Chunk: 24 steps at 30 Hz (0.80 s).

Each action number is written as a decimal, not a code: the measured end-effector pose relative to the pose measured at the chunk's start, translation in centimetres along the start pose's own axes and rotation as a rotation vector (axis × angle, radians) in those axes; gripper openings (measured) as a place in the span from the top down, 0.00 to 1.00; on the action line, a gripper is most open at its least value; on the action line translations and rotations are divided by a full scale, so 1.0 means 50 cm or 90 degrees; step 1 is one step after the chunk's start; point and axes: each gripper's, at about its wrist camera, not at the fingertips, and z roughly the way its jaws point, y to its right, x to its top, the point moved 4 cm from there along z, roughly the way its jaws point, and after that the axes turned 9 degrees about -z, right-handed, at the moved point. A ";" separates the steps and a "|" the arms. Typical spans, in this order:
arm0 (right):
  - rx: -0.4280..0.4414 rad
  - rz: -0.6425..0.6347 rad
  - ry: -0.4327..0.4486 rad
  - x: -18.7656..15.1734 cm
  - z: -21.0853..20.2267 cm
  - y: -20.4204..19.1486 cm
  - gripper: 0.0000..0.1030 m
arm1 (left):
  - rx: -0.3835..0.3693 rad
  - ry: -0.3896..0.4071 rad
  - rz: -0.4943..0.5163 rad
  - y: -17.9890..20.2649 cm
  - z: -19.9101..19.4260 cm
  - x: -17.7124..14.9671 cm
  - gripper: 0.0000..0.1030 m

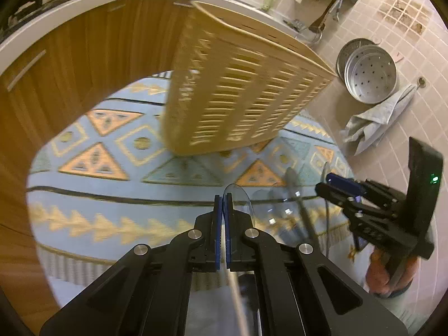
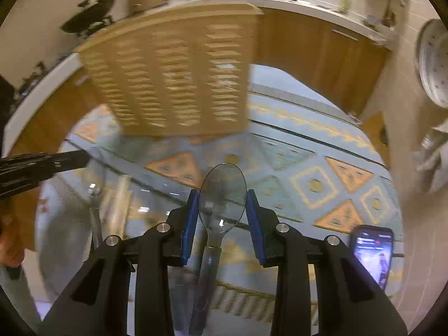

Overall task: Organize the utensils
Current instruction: 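Grasp a clear plastic spoon with the left tool while the right tool grasps another, then carry both clear spoons over the beige basket and open both tools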

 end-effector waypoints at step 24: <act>0.004 -0.060 -0.008 -0.006 0.042 -0.047 0.70 | 0.249 -0.011 0.067 0.018 0.074 -0.042 0.56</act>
